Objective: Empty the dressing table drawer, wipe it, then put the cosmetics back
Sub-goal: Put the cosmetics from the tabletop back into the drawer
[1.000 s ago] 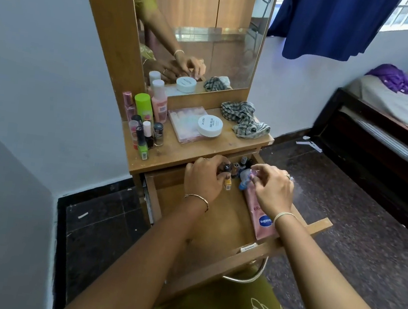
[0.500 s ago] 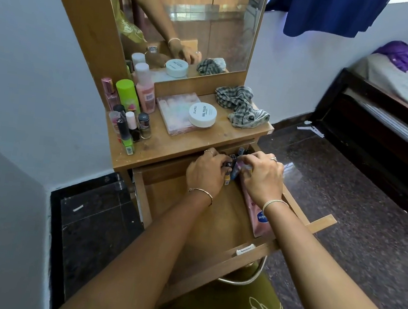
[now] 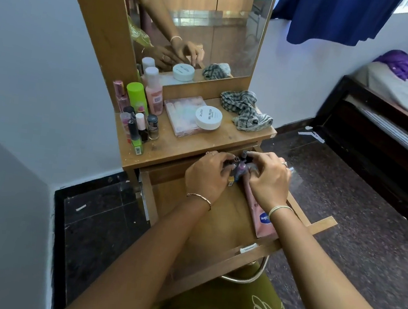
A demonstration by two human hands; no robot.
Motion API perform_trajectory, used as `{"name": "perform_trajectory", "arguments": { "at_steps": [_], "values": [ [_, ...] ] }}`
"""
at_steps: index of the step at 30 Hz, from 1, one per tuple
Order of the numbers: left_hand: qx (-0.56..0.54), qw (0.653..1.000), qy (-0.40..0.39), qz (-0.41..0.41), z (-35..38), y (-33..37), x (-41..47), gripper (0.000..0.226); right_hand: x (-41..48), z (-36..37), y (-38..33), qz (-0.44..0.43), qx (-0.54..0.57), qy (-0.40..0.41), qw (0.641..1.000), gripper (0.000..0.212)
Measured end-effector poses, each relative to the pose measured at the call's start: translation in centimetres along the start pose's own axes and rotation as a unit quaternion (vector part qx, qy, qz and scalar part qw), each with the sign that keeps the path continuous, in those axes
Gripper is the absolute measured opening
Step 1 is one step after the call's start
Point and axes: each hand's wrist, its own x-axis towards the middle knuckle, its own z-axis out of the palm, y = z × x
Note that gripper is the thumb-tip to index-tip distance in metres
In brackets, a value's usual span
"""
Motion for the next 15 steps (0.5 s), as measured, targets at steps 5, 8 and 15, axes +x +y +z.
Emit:
{"name": "perform_trajectory", "arguments": {
  "at_steps": [5, 8, 15],
  "values": [
    [-0.071, 0.991, 0.115, 0.014, -5.2, -1.0, -1.6, 0.016, -1.0, -0.5, -5.0, -0.014, 0.072, 0.053, 0.996, 0.027],
    [-0.095, 0.977, 0.19, -0.007, -8.7, -2.6, -2.1, 0.02, -1.5, 0.1, -9.2, -0.061, 0.115, 0.058, 0.99, 0.026],
    [-0.129, 0.949, 0.278, -0.074, -15.6, -7.2, -1.5, 0.019, -1.9, 2.0, -18.1, -0.156, 0.104, 0.005, 0.982, 0.034]
  ]
}}
